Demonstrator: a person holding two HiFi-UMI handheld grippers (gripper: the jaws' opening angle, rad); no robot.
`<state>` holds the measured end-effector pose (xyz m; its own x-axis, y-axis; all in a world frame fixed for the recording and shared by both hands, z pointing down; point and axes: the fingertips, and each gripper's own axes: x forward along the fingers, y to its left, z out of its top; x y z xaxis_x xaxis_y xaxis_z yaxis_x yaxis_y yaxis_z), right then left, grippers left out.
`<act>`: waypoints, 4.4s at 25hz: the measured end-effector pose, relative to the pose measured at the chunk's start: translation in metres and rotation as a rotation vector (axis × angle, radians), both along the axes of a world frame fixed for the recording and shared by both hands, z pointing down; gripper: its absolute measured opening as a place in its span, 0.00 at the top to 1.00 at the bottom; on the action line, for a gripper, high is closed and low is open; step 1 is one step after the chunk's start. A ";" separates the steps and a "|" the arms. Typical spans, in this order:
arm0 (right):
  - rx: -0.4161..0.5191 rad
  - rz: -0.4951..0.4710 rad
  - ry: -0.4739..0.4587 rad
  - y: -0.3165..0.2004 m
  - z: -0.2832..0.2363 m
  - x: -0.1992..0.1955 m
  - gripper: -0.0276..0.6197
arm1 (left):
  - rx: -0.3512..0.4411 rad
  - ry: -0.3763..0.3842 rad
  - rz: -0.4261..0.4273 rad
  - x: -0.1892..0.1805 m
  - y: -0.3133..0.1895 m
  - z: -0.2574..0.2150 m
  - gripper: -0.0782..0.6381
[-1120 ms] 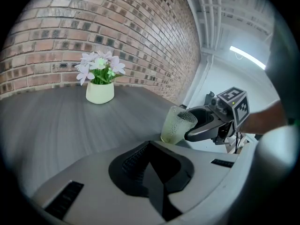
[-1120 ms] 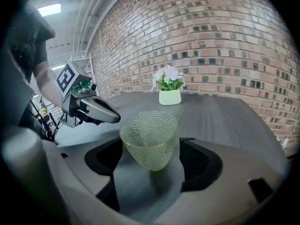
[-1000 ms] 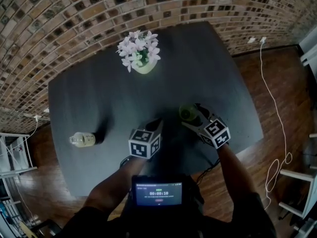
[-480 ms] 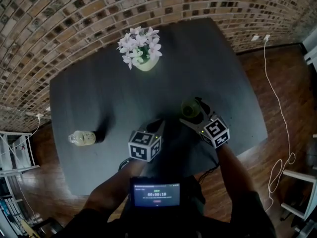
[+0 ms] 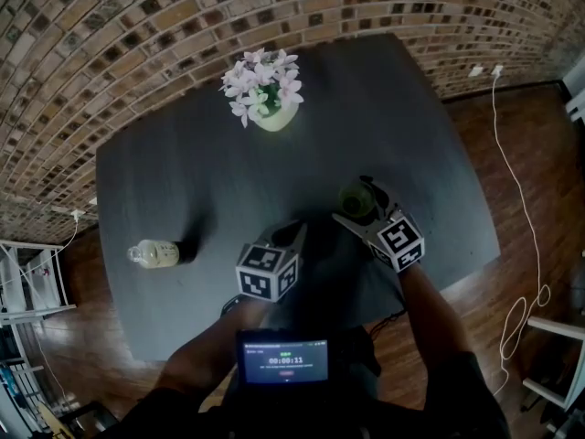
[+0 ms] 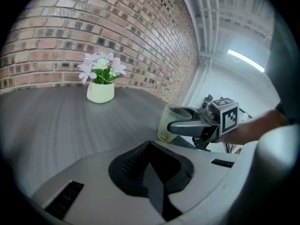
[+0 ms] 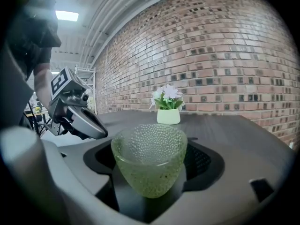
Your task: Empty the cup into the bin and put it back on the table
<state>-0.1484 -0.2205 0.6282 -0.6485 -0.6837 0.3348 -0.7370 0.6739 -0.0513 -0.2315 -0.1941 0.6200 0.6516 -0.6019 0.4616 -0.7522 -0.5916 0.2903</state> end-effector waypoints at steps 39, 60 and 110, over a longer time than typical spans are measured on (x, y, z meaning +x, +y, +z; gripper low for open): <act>0.138 0.113 -0.095 0.081 -0.211 0.017 0.34 | 0.435 0.379 0.112 -0.008 0.049 -0.248 0.89; 0.112 0.330 -0.038 0.159 -0.243 0.138 0.34 | 0.361 0.367 0.273 0.108 0.086 -0.255 0.89; 0.043 0.321 -0.050 0.050 -0.226 0.544 0.34 | 0.402 0.237 -0.016 0.404 -0.029 -0.229 0.89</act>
<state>0.3955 -0.1709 0.4021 -0.4125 -0.8686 0.2744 -0.9094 0.4101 -0.0689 0.1726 -0.2234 0.3906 0.6998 -0.7138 0.0293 -0.7031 -0.6808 0.2053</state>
